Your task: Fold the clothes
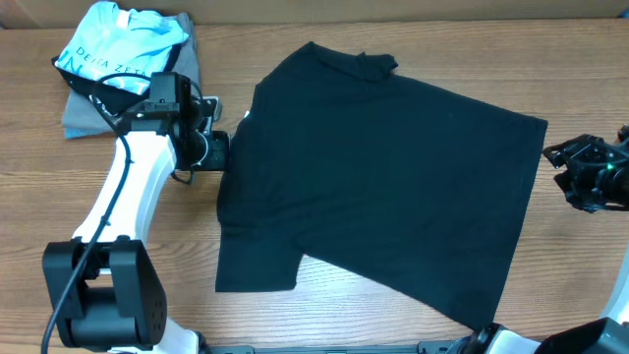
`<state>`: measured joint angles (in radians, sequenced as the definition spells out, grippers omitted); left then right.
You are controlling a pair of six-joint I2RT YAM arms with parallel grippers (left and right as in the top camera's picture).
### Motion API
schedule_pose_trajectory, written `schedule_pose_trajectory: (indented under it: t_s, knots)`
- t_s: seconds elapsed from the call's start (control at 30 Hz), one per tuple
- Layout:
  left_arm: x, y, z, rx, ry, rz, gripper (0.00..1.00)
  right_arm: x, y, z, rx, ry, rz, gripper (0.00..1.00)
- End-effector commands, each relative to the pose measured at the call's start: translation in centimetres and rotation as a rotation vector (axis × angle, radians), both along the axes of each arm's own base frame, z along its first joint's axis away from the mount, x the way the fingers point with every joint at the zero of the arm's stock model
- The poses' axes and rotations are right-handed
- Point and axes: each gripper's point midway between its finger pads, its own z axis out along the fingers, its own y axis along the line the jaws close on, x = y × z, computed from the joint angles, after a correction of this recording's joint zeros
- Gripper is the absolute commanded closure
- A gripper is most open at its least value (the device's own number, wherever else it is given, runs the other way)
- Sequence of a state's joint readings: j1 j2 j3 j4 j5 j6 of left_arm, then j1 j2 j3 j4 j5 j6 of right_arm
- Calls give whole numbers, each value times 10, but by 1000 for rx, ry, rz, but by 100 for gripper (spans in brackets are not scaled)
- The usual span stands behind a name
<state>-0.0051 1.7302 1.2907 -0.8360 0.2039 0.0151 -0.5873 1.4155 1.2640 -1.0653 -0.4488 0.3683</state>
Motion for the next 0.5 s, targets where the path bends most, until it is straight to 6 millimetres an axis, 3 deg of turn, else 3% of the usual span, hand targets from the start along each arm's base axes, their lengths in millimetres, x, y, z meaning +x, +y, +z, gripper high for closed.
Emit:
schedule_pose_trajectory:
  t_s: [0.0,0.03,0.1,0.17,0.27,0.33,0.37,0.43,0.47]
  knots:
    - [-14,-17,-29,-51,77,-83,66,5,11,9,-3,-30,55,42]
    - [-17,-16,-38,-38,103,-81,69,5,12,8,-7,-29,66,43]
    - [-21,-12,-54,-19,148,-71,59,5,16,8,-8,-27,81,42]
    - [-22,-10,-69,-12,183,-54,55,6,18,8,-8,-28,88,42]
    - [-22,-10,-87,-12,216,-53,70,7,19,8,-10,-30,94,40]
    - [-24,-10,-96,-13,240,-53,69,7,19,8,-10,-29,94,39]
    - [-26,-10,-100,-12,250,-53,64,7,20,8,-9,-27,94,39]
    - [-28,-9,-105,-12,268,-52,44,6,20,8,-10,-27,97,39]
    - [-29,-7,-108,2,276,-49,41,6,20,8,-11,-28,97,39]
